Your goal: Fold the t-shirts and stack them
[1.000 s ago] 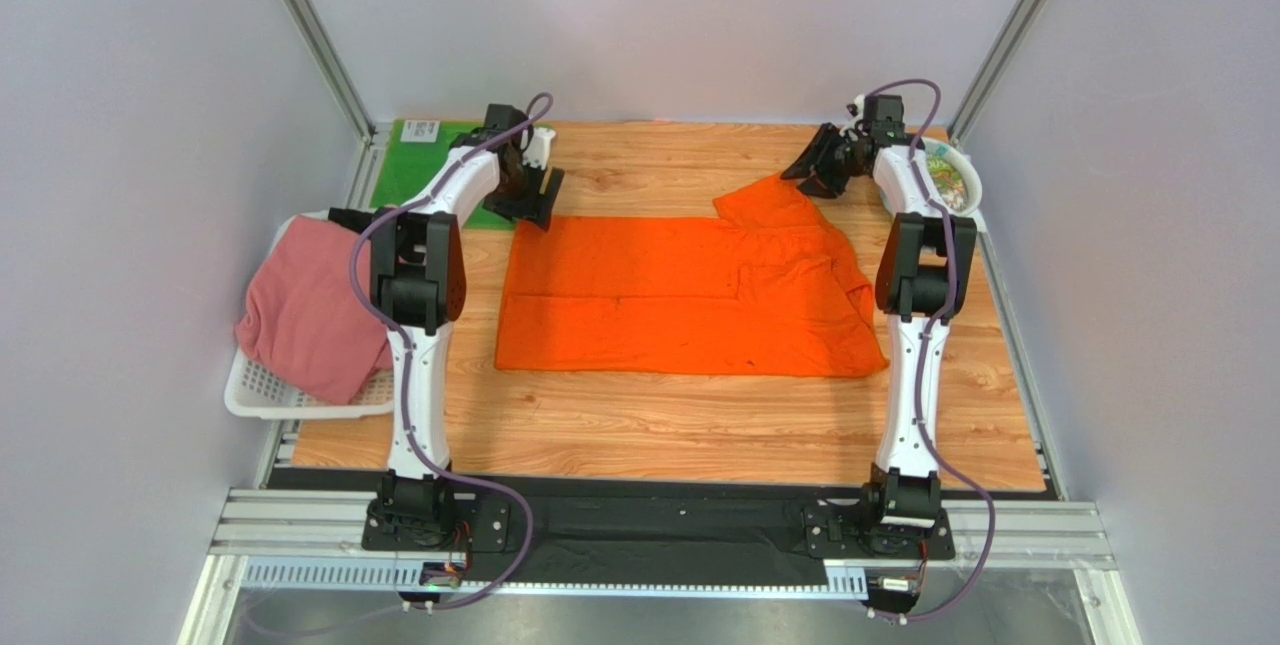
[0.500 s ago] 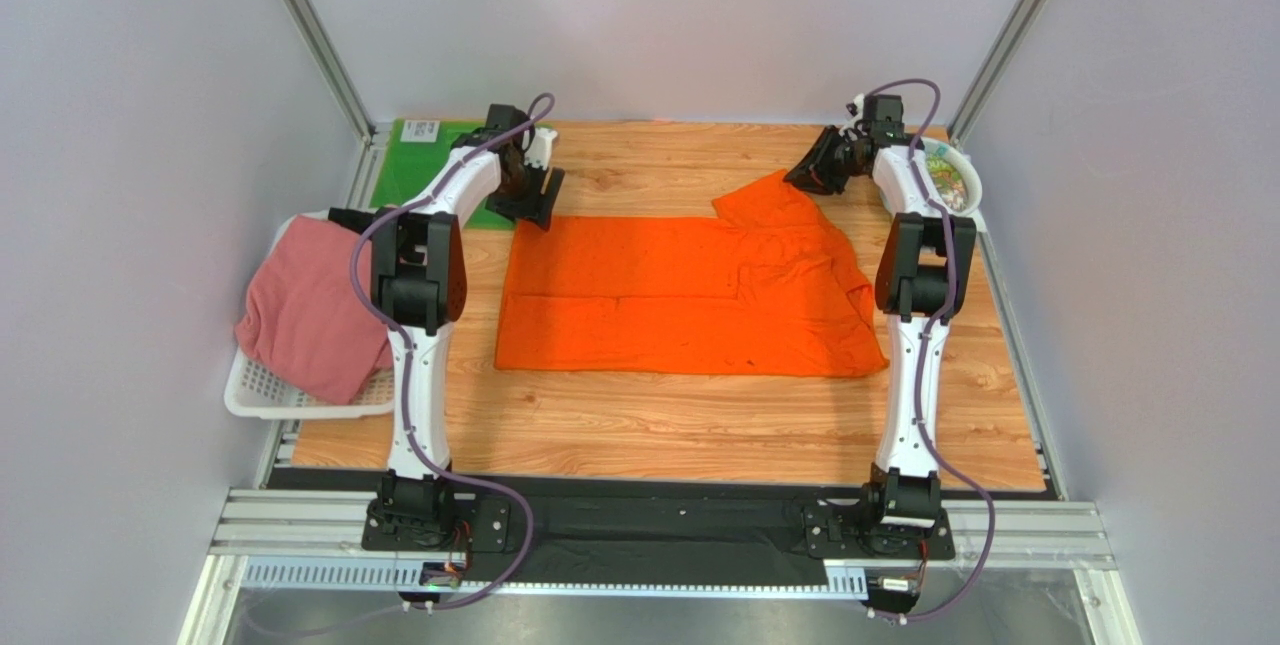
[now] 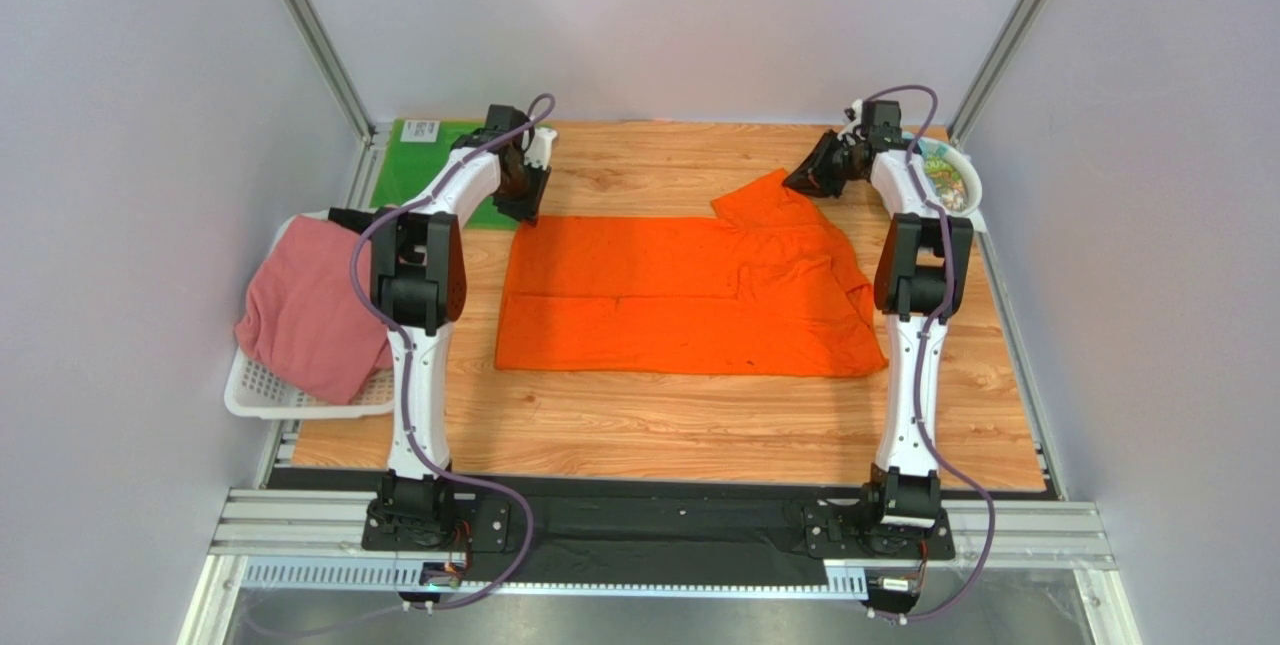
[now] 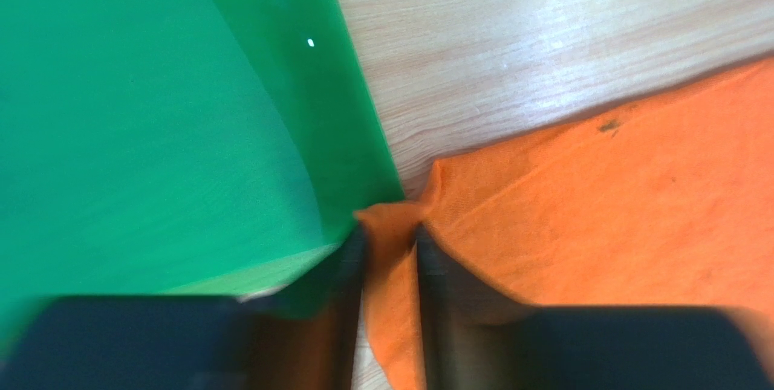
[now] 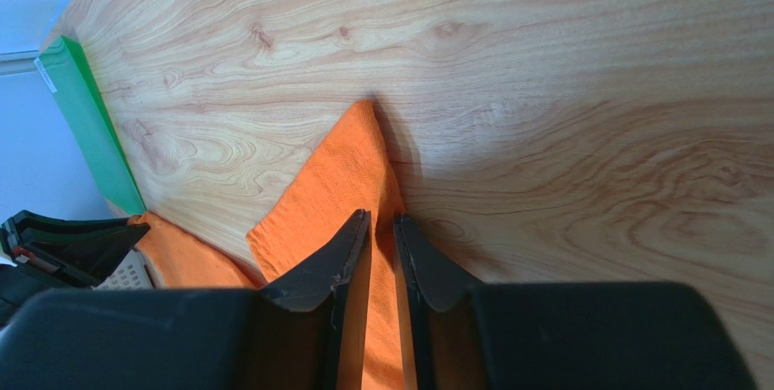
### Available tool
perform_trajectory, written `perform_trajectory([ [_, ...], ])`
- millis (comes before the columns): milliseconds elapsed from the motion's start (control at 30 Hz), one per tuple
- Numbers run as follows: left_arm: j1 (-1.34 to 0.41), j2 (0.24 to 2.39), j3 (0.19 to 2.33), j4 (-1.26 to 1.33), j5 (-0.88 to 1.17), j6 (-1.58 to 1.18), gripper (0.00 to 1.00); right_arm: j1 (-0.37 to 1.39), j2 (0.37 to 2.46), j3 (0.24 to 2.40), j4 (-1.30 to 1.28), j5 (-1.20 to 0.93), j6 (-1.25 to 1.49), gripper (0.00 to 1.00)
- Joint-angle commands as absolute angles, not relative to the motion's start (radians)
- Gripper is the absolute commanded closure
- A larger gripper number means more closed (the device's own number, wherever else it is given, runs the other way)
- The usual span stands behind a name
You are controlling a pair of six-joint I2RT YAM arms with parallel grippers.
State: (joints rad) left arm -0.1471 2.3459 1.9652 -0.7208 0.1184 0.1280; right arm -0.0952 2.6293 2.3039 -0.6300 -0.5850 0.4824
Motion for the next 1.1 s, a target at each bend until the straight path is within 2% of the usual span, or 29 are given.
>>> perform_trajectory([
  [0, -0.149, 2.324, 1.934, -0.758, 0.140, 0.135, 0.88, -0.098, 2.625, 2.304, -0.607, -0.591, 0.488, 0.81],
  [33, -0.149, 2.322, 1.936, -0.761, 0.138, 0.132, 1.00, -0.098, 2.614, 2.304, -0.606, -0.589, 0.489, 0.82],
  [267, -0.149, 2.298, 1.927, -0.759, 0.140, 0.135, 1.00, -0.103, 2.577, 2.309, -0.604, -0.598, 0.500, 1.00],
  [767, -0.141, 2.155, 1.930, -0.770, 0.123, 0.155, 1.00, -0.103, 2.338, 2.263, -0.591, -0.630, 0.529, 1.00],
  [1067, -0.129, 2.039, 1.858, -0.782, 0.129, 0.161, 1.00, -0.103, 2.158, 2.089, -0.588, -0.618, 0.518, 1.00],
])
